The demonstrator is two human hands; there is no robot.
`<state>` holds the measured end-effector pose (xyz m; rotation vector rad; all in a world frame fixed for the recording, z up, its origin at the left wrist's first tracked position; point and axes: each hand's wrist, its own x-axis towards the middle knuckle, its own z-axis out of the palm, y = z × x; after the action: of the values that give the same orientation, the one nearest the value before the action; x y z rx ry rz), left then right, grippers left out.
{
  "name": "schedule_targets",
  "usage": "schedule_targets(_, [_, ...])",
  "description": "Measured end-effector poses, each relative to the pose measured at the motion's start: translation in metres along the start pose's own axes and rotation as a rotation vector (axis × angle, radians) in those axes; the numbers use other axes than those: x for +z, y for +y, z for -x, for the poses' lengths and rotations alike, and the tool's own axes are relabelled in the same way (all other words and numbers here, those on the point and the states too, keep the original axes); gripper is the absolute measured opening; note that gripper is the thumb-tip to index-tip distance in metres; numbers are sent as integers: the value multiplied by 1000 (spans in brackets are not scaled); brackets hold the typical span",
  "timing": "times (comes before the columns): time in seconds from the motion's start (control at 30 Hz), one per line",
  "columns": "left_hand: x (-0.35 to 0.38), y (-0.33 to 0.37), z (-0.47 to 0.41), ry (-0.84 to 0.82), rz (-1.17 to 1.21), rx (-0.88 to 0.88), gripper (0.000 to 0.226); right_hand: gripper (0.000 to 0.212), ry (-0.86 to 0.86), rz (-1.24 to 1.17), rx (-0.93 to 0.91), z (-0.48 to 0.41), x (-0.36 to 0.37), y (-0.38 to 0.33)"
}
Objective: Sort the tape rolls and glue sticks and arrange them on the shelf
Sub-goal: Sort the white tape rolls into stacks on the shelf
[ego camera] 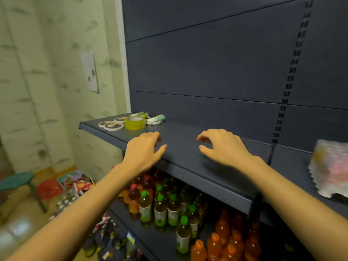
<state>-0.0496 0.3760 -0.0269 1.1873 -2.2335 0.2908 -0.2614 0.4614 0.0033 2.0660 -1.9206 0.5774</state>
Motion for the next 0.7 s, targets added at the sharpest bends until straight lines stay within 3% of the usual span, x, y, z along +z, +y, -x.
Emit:
schedule_targets(0.37, [-9,-190,7,-28,-48,-50,31,31,-88,-25,68,-118,89,-118])
schedule_targets(0.7, [22,-256,-27,-7,97,-82,27,30,-106,-45,217,-202,144,-142])
